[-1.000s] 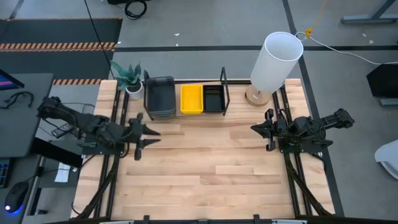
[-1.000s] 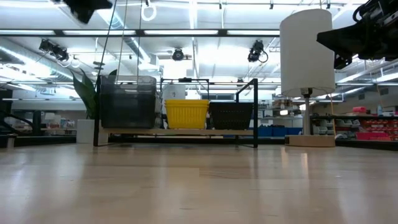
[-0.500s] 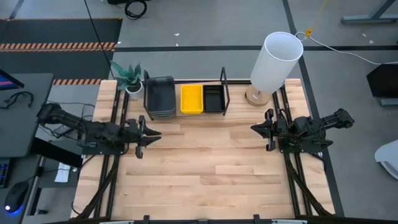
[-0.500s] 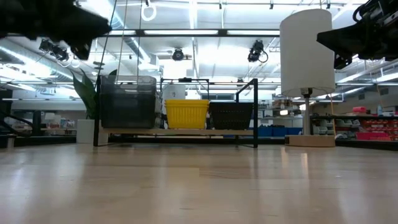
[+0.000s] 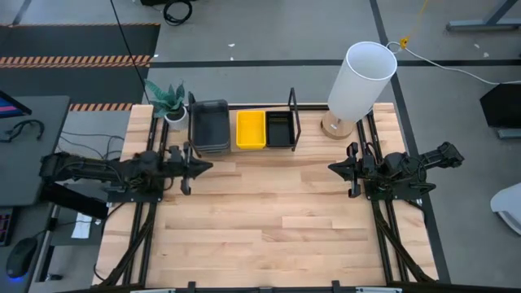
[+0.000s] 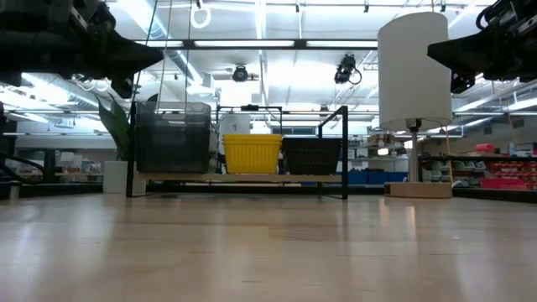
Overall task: Stack baskets on shelf by color
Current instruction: Return to Home Position
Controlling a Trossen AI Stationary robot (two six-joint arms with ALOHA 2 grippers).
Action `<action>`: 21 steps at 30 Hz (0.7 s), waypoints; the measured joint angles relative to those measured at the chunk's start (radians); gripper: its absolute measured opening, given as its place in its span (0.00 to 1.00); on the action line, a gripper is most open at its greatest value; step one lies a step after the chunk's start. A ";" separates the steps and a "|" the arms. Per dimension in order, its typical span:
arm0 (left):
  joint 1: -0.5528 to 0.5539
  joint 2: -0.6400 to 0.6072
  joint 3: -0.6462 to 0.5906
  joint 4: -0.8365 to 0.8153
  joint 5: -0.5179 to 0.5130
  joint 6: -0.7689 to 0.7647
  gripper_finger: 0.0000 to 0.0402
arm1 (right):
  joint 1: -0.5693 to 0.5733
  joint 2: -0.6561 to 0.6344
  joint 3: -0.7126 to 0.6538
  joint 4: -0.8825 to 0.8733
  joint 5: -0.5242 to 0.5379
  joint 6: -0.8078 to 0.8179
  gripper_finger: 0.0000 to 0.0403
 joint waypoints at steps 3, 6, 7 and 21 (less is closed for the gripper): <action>-0.009 0.000 0.000 -0.049 0.002 0.000 0.03 | 0.000 0.000 0.000 0.000 0.000 0.000 0.04; -0.028 0.000 0.000 -0.090 -0.002 0.003 0.02 | 0.000 0.000 0.000 0.000 0.000 0.000 0.04; -0.031 0.000 0.000 -0.096 -0.005 0.008 0.02 | 0.000 0.000 0.000 0.000 0.000 0.000 0.04; -0.033 -0.173 0.000 -0.277 -0.055 0.077 0.01 | 0.000 0.000 0.000 0.000 0.000 0.000 0.04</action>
